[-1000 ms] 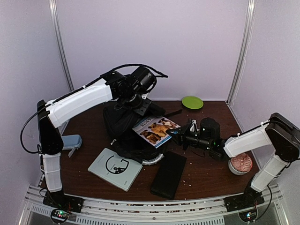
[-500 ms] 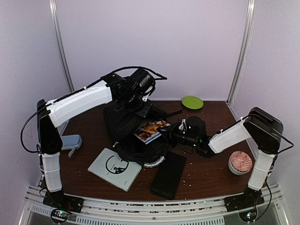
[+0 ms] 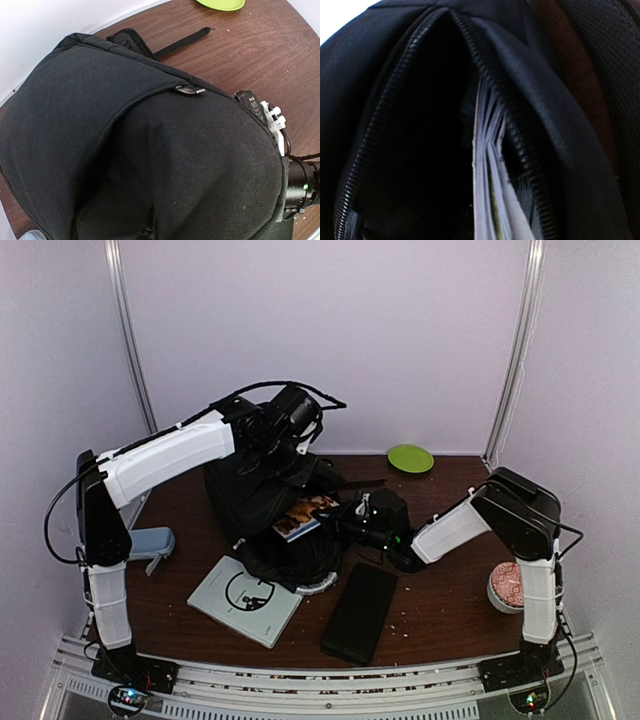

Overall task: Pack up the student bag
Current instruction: Place the book in the student bag.

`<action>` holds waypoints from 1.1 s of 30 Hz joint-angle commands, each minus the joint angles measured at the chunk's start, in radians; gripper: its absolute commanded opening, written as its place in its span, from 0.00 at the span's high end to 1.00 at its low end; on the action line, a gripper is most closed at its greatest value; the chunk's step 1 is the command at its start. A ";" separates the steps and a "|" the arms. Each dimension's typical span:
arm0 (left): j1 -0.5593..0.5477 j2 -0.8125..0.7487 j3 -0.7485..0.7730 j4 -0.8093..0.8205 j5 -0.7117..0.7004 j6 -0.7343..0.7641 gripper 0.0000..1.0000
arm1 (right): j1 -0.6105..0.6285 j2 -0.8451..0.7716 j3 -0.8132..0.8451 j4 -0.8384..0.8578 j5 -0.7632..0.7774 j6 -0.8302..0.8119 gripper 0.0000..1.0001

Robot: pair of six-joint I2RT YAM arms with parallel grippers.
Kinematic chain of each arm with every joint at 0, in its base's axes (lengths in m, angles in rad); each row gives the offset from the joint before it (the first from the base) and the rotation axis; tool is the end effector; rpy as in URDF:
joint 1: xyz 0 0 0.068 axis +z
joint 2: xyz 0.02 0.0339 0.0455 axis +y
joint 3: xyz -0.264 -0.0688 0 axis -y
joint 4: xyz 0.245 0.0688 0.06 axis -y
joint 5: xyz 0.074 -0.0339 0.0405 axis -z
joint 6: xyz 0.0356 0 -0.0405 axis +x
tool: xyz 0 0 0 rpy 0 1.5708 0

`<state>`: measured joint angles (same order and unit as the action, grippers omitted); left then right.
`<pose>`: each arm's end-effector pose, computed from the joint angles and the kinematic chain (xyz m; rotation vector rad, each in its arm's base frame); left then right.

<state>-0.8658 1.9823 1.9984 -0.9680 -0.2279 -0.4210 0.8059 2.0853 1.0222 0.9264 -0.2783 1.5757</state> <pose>0.2865 -0.3243 0.3309 0.4628 2.4618 -0.2509 0.2898 0.3160 0.1436 0.5643 2.0926 1.8537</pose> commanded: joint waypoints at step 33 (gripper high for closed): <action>0.042 -0.077 -0.192 0.350 0.119 -0.412 1.00 | 0.018 -0.169 -0.083 -0.338 -0.103 -0.189 0.96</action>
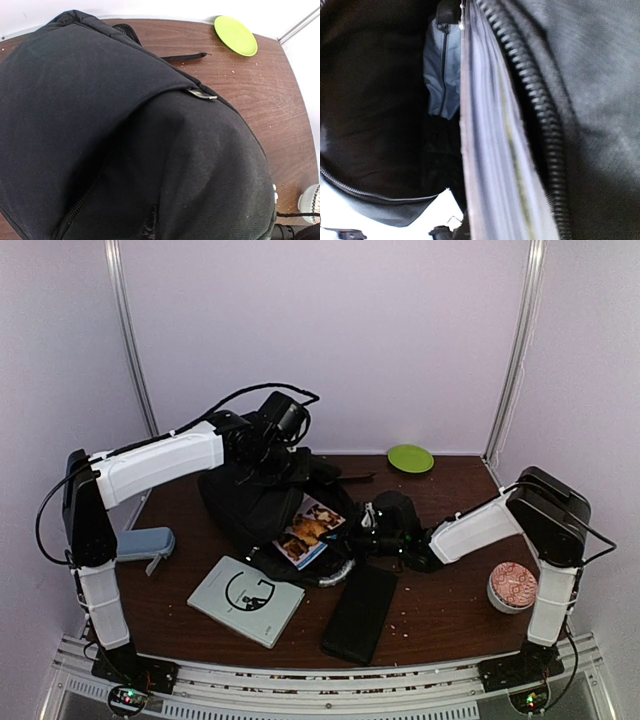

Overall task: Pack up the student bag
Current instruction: Place the book in the student bag.

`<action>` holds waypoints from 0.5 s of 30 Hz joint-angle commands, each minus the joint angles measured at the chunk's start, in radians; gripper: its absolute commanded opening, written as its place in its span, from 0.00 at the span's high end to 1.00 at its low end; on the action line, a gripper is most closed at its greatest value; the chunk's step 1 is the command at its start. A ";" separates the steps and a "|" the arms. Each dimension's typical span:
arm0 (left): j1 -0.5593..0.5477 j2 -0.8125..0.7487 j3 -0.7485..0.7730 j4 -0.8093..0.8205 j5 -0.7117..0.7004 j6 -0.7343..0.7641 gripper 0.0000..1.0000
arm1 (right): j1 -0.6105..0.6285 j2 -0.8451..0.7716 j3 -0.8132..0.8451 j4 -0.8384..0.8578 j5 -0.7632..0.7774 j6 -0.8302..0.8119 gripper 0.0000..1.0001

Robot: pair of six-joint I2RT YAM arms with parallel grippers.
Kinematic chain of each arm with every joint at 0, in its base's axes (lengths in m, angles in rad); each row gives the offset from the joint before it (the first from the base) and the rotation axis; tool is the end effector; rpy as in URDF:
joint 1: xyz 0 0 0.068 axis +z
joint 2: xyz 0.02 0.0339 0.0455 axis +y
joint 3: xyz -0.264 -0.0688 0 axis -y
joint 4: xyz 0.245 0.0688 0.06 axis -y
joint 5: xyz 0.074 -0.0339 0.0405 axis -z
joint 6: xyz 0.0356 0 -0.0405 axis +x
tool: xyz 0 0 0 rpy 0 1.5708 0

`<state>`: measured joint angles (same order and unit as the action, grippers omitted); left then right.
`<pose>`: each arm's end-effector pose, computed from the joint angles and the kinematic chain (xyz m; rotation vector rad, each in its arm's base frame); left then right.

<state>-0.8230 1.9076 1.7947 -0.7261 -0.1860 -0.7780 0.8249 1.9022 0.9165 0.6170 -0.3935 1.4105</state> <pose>0.2974 -0.3110 0.3136 -0.0325 2.4568 -0.5157 0.2553 0.2964 0.1535 0.3777 2.3866 1.6848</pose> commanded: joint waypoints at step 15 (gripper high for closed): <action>-0.011 -0.004 0.002 0.232 0.373 -0.024 1.00 | -0.020 0.184 0.350 -0.157 -0.085 -0.146 1.00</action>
<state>-0.7940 1.9079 1.7695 -0.6777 -0.0372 -0.7841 0.8051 2.0377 1.2011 0.4831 -0.4706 1.3010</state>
